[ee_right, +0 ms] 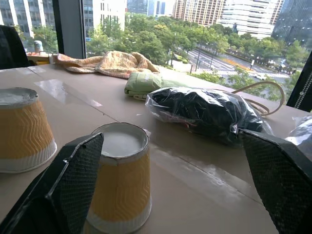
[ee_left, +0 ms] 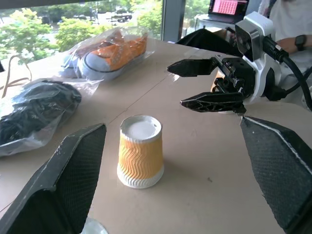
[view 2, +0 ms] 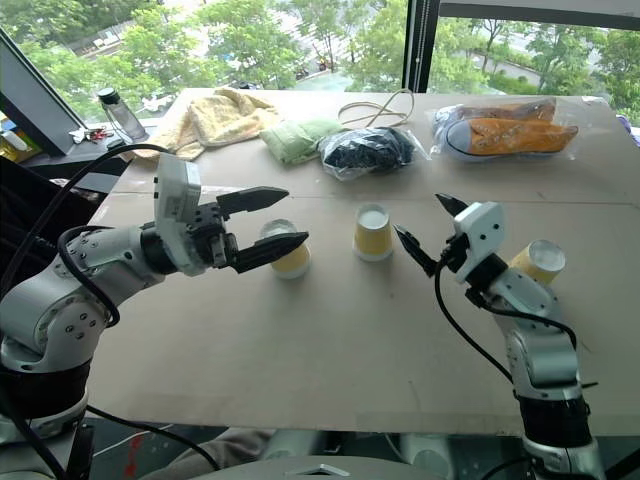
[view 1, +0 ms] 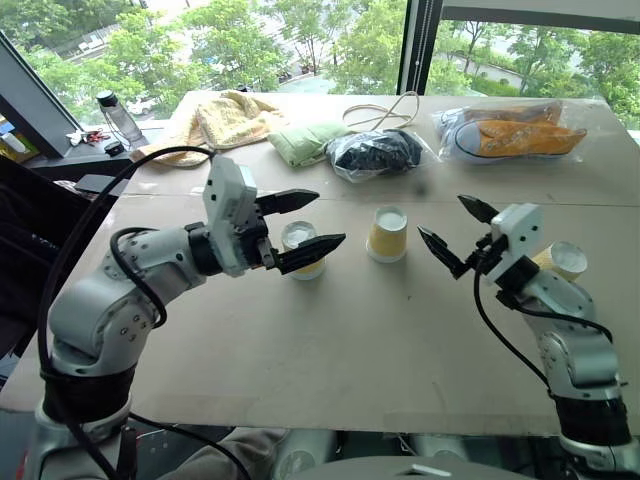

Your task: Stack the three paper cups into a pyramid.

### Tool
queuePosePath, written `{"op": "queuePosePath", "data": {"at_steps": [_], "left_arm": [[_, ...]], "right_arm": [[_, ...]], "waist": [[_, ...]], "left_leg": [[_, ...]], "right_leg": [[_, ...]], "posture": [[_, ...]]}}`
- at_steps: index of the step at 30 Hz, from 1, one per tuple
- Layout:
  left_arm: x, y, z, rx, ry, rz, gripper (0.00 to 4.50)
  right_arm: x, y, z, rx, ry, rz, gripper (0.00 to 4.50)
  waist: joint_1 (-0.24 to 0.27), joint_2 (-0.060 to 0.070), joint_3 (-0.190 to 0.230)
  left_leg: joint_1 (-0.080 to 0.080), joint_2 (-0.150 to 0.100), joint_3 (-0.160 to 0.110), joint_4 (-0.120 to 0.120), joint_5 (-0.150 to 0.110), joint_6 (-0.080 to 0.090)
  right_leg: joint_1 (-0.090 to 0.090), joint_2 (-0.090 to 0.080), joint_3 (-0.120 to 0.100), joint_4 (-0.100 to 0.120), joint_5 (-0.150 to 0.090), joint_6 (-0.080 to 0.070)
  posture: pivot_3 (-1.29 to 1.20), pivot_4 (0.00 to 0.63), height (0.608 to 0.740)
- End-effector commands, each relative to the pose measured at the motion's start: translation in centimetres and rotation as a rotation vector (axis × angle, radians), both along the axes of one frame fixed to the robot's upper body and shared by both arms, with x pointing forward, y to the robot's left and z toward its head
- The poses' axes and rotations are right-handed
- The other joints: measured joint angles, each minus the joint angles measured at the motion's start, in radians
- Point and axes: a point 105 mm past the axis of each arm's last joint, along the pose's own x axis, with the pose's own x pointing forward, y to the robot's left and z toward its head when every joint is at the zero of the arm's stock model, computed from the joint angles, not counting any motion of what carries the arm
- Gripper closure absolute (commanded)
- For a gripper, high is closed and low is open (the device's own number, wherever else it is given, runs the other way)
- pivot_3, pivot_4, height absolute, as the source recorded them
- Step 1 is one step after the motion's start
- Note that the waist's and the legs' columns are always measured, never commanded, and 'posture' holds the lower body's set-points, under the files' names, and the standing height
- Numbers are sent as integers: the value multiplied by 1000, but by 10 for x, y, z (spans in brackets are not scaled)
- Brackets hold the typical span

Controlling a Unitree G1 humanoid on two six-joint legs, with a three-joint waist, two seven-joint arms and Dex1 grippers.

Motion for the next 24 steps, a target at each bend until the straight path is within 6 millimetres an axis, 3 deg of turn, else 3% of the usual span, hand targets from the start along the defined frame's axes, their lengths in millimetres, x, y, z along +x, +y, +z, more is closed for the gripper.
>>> {"op": "queuePosePath", "data": {"at_steps": [1,11,16,21,24], "left_arm": [[0,-14,3,22,-1,-72,0],[6,-41,3,51,15,-156,0],[8,-40,2,64,10,-149,0],[7,-40,2,69,11,-150,0],[7,-38,4,74,3,-149,0]], "right_arm": [[-13,-34,25,-5,-106,-191,50],[-25,-109,-12,-77,-55,-582,50],[-22,-123,-16,-38,-74,-676,50],[-19,-129,-39,68,49,-705,50],[-18,-131,-41,131,61,-727,50]], "waist": [[-4,0,0],[-5,0,0],[-6,0,0],[-5,0,0],[-5,0,0]], "left_leg": [[0,0,0,0,0,0],[1,0,1,1,1,-1],[1,0,1,1,1,-2],[1,0,1,1,1,-2],[1,0,1,1,1,-2]], "right_leg": [[0,0,0,0,0,0],[1,0,1,1,0,0],[1,1,1,1,0,0],[1,0,1,1,0,0],[1,0,1,1,0,0]], "posture": [[0,150,740],[0,150,740],[0,150,740],[0,150,740],[0,150,740]]}}
